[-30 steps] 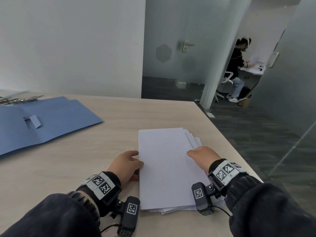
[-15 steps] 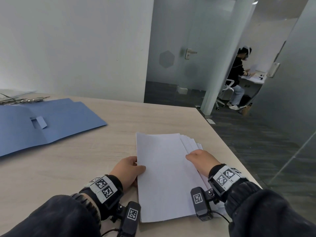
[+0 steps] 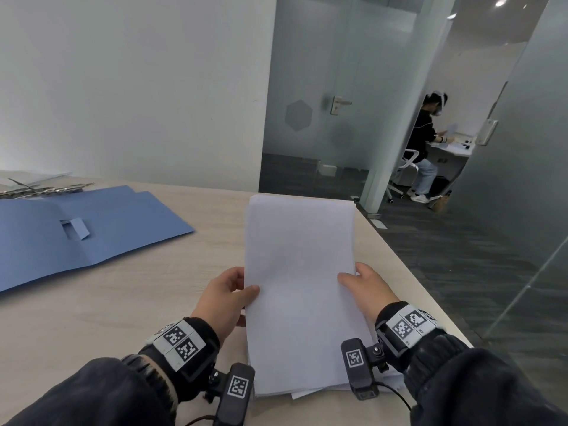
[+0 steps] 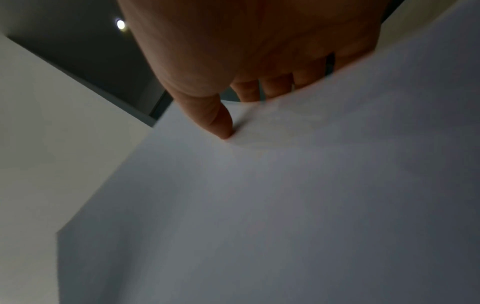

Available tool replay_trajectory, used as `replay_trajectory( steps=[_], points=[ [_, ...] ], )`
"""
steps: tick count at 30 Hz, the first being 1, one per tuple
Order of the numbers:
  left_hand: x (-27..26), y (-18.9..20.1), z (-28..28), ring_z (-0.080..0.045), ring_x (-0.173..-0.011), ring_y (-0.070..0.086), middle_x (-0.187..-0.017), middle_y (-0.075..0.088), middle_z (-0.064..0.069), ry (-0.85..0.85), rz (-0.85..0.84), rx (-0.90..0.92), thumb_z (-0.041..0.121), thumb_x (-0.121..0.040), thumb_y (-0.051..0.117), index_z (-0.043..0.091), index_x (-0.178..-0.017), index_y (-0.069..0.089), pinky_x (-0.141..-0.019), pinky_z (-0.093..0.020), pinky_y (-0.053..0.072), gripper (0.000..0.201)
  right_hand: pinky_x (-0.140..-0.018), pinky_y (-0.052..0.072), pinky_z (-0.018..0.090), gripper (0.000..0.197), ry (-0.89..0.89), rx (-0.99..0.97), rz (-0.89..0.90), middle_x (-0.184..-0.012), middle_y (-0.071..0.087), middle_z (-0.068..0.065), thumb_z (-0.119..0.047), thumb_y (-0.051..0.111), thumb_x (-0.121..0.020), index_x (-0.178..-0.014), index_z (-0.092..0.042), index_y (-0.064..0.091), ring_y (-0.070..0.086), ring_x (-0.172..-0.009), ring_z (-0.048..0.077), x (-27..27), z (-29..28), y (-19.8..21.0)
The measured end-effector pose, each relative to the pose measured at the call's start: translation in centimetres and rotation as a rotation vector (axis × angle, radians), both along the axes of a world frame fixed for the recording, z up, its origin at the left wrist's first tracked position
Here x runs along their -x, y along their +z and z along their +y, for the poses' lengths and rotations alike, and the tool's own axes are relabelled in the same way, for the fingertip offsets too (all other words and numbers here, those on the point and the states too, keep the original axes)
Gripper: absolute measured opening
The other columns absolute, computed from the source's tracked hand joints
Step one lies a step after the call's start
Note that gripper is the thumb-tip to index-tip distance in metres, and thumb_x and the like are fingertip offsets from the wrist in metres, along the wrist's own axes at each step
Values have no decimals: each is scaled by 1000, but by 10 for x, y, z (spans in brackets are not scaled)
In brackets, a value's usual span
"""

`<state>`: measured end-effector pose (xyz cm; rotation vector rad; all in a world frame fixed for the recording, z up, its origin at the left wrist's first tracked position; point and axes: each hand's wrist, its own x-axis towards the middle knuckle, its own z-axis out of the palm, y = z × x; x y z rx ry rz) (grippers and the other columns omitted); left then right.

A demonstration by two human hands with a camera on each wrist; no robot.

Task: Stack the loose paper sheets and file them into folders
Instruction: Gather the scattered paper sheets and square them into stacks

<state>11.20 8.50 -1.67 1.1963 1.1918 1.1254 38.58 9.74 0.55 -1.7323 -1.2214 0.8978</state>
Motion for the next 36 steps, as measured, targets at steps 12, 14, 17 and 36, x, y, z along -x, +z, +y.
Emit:
replay_trajectory(
  steps=[12, 14, 17, 36],
  points=[
    [-24, 90, 32, -29, -99, 72, -108, 75, -7, 44, -68, -250, 7, -92, 55, 18, -115, 62, -90, -48, 58, 27, -73, 56, 29, 25, -22, -466, 392, -105, 76, 3, 0, 52, -98, -115, -14, 64, 72, -91, 16, 7, -6, 66],
    [-28, 88, 32, -29, -98, 73, -106, 75, -7, 22, -80, -245, 2, -94, 55, 17, -114, 61, -88, -46, 59, 26, -72, 55, 26, 26, -9, -494, 410, -106, 76, 1, 0, 55, -97, -115, -15, 65, 73, -92, 14, 6, -14, 66],
    [-33, 75, 24, -20, -100, 73, -107, 76, 3, -11, -67, -228, 12, -89, 64, 27, -114, 62, -89, -43, 58, 29, -78, 55, 32, 27, 13, -485, 392, -109, 75, 3, 0, 58, -95, -116, -17, 63, 72, -100, 20, 5, -22, 57],
    [-35, 75, 14, -18, -100, 74, -109, 77, 4, -63, -77, -276, 25, -76, 69, 24, -118, 66, -92, -45, 57, 42, -74, 49, 40, 42, -230, -670, 309, -74, 58, -5, -64, 64, -71, -82, -24, 59, 57, -73, 17, 7, 7, 141]
  ],
)
